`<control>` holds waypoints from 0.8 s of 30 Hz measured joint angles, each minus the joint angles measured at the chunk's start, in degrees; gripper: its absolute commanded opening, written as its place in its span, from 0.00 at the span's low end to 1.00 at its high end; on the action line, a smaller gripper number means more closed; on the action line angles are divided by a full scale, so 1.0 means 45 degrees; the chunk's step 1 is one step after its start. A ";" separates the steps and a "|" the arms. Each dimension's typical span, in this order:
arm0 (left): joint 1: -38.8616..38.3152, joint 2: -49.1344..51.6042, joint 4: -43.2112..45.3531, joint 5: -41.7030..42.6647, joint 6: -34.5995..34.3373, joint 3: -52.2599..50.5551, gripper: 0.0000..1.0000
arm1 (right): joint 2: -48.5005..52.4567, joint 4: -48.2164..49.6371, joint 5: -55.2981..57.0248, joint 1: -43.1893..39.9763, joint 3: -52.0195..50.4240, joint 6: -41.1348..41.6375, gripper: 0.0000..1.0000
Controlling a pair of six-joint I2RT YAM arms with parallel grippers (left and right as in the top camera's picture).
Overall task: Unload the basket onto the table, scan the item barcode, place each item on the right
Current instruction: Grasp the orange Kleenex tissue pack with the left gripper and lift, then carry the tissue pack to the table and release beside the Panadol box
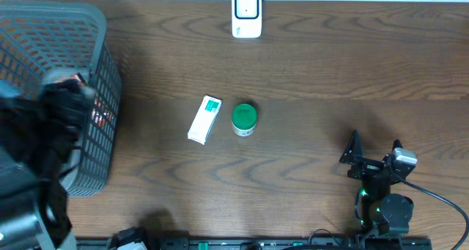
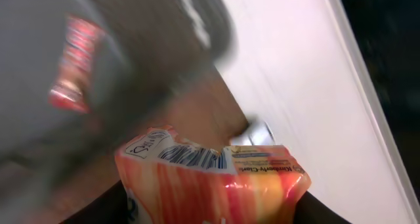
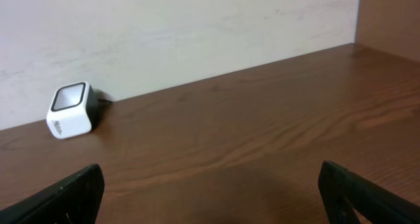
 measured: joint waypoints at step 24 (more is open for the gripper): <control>-1.0550 0.7354 0.0073 -0.3934 -0.6402 -0.2720 0.55 | 0.0000 0.0000 -0.0005 0.0000 0.0000 -0.0019 0.99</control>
